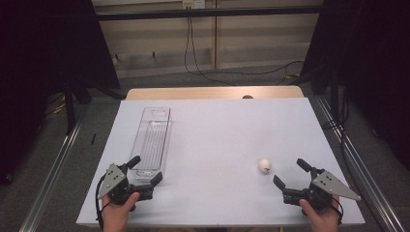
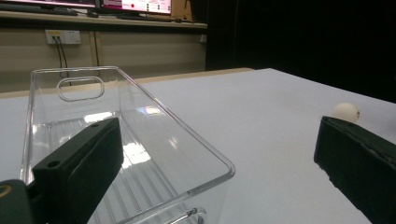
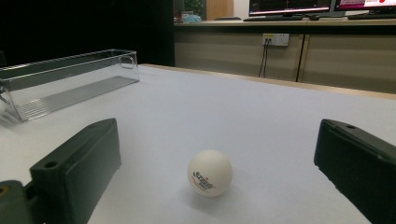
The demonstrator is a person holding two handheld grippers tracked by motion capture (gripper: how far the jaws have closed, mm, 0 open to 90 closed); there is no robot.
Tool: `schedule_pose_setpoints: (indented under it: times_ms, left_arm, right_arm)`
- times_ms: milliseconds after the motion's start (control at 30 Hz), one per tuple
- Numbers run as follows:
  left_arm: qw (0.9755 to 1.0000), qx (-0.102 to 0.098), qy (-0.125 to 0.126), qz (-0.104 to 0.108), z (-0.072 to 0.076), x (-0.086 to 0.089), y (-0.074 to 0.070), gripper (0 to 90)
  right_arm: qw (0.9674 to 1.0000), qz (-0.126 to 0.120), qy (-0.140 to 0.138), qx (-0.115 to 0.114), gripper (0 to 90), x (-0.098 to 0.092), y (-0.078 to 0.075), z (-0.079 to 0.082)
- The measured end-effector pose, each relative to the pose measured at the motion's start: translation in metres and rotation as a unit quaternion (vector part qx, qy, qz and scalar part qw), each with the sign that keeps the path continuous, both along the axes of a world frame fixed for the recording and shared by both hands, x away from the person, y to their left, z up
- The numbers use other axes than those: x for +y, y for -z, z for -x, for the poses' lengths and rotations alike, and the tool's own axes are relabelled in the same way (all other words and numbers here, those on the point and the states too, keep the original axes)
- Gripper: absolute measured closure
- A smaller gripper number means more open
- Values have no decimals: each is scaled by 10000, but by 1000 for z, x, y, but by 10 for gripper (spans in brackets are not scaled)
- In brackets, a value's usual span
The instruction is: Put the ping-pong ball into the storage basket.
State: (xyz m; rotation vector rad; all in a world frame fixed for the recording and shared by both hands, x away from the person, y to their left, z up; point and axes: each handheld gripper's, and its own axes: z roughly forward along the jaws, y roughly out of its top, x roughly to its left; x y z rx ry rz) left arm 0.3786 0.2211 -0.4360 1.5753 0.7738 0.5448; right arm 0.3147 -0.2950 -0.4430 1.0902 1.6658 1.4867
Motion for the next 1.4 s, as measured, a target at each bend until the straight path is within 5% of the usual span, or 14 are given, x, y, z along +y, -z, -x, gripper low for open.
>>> schedule_pose_setpoints:
  times_ms: [267, 733, 1067, 1400]
  left_arm:
    - [9999, 36, 57, 108, 1, -3, -1, 16]
    - [9998, -11, 185, -54, 1, -12, -8, 16]
    - [9992, 85, 352, 153, 0, -26, -13, 16]
    - [9989, 151, 445, 84, 0, -40, -16, 16]
  right_arm:
    - [10000, -73, 16, 6, 2, 1, 0, 0]
    - [10000, -34, -41, 2, 3, -1, -1, 1]
    - [10000, -20, -31, 0, 3, -1, 0, 0]
    - [10000, -27, -38, -6, 4, -1, -1, 0]
